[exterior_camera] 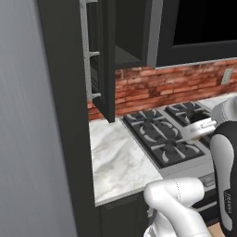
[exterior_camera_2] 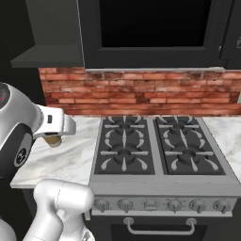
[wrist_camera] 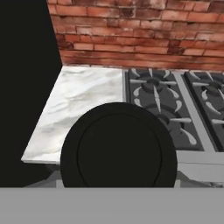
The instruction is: Sort all alcoholic drinks to one cabinet, and non-alcoholic drinks to the other.
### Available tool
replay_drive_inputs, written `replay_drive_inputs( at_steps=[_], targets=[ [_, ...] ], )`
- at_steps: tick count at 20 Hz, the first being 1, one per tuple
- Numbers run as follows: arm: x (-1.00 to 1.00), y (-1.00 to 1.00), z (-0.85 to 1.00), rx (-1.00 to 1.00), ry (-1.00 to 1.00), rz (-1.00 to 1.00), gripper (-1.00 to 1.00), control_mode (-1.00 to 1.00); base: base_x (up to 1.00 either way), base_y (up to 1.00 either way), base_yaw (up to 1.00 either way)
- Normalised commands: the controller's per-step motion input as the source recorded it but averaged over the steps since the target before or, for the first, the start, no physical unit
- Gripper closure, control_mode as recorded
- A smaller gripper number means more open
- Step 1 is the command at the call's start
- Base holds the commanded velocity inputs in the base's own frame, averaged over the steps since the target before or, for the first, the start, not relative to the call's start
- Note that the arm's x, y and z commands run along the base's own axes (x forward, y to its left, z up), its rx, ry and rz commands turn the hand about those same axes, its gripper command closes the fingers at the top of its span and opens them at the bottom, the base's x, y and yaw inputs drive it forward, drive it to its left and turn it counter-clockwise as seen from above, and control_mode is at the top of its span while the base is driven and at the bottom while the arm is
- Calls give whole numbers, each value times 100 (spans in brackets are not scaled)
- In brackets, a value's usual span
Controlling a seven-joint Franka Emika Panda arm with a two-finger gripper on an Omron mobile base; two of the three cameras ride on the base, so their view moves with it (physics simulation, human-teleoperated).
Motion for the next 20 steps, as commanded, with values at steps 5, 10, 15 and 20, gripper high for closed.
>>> replay_drive_inputs(
  at_steps=[5,10,15,20],
  targets=[
    [0,15,-1,-1,0,9,100,-100,0,0,0],
    [2,11,3,0,-1,9,100,-100,0,0,0],
    [1,9,15,0,-4,5,100,-100,0,0,0],
    [0,15,21,-1,-1,0,100,-100,0,0,0]
  ],
)
